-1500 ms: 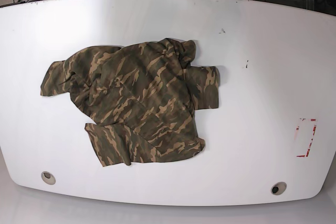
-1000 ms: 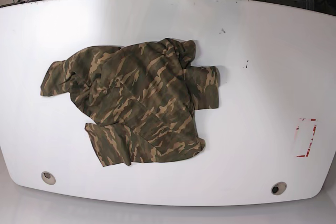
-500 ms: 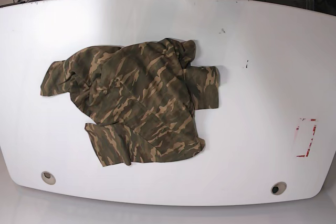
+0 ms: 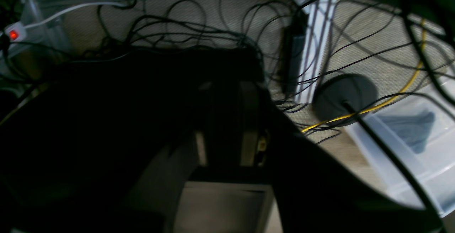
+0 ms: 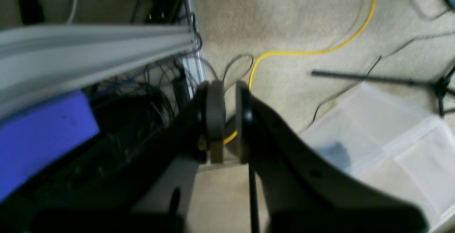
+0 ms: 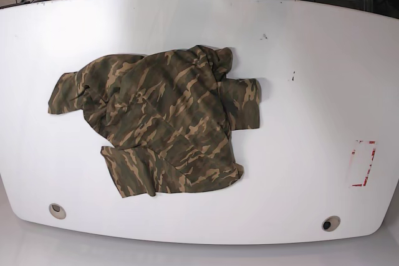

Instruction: Layout the t-shirt on the table in an organized manner, then fold the t-shirt properly

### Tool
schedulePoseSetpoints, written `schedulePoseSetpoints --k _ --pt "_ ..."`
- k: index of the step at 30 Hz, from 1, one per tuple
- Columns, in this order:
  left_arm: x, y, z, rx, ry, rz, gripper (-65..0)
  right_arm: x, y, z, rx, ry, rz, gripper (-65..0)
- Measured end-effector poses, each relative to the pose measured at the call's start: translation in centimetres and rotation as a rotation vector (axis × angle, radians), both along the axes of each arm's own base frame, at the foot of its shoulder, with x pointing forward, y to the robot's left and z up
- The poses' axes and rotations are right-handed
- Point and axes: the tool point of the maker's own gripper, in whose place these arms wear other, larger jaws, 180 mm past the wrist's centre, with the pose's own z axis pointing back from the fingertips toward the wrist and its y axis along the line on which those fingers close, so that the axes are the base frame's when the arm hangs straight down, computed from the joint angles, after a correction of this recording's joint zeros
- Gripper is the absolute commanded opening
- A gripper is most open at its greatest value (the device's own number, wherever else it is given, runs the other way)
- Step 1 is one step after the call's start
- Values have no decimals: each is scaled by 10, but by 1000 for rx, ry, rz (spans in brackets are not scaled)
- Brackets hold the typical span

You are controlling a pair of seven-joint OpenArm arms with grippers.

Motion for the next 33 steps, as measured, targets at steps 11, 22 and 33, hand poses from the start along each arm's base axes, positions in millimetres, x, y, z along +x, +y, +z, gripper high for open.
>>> schedulePoseSetpoints --k 11,22,33 --pt "-3 10 4 23 -30 -10 -542 -6 -2 6 -7 -6 11 -598" --pt "-4 50 42 126 -207 -109 -564 -4 -27 51 -72 -107 83 -598" --pt "7 49 64 147 -282 -142 -575 8 -25 84 -73 -201 125 -599"
